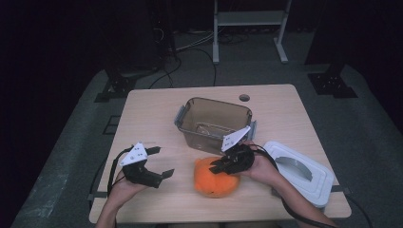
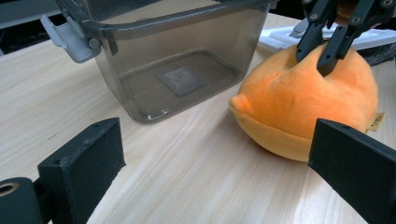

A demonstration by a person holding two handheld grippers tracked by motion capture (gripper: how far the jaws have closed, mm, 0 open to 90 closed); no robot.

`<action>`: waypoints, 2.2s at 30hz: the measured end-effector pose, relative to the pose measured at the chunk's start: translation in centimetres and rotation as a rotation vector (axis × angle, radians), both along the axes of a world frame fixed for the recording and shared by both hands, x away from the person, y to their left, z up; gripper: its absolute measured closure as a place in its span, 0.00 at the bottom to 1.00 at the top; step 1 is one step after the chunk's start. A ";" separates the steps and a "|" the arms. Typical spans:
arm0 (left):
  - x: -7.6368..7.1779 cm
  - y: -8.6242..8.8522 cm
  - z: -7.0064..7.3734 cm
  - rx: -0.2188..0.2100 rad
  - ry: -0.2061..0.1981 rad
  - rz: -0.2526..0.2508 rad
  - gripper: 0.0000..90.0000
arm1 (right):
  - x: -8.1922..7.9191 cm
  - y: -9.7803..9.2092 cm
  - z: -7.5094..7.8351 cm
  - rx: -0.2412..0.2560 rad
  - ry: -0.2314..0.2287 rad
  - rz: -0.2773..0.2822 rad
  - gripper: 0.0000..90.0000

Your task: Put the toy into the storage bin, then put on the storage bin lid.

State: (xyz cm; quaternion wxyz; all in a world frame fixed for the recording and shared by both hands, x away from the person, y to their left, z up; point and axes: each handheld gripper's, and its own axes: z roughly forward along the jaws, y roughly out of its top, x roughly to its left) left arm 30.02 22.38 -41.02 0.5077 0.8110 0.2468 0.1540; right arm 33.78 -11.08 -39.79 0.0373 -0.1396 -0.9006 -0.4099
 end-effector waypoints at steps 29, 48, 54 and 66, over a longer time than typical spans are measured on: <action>0.1 1.1 0.0 -0.013 0.001 0.036 0.03 | -0.8 -1.0 6.3 0.127 -0.024 -0.030 0.88; 0.2 1.0 -0.1 -0.007 0.002 0.028 0.03 | -0.2 -1.6 10.9 0.158 -0.074 -0.067 0.88; 0.1 0.9 0.0 -0.011 0.000 0.024 0.03 | 0.3 -1.8 11.5 0.165 -0.072 -0.077 0.88; 0.2 0.9 -0.1 -0.009 0.004 0.021 0.03 | 1.3 -1.9 12.8 0.169 -0.079 -0.094 0.87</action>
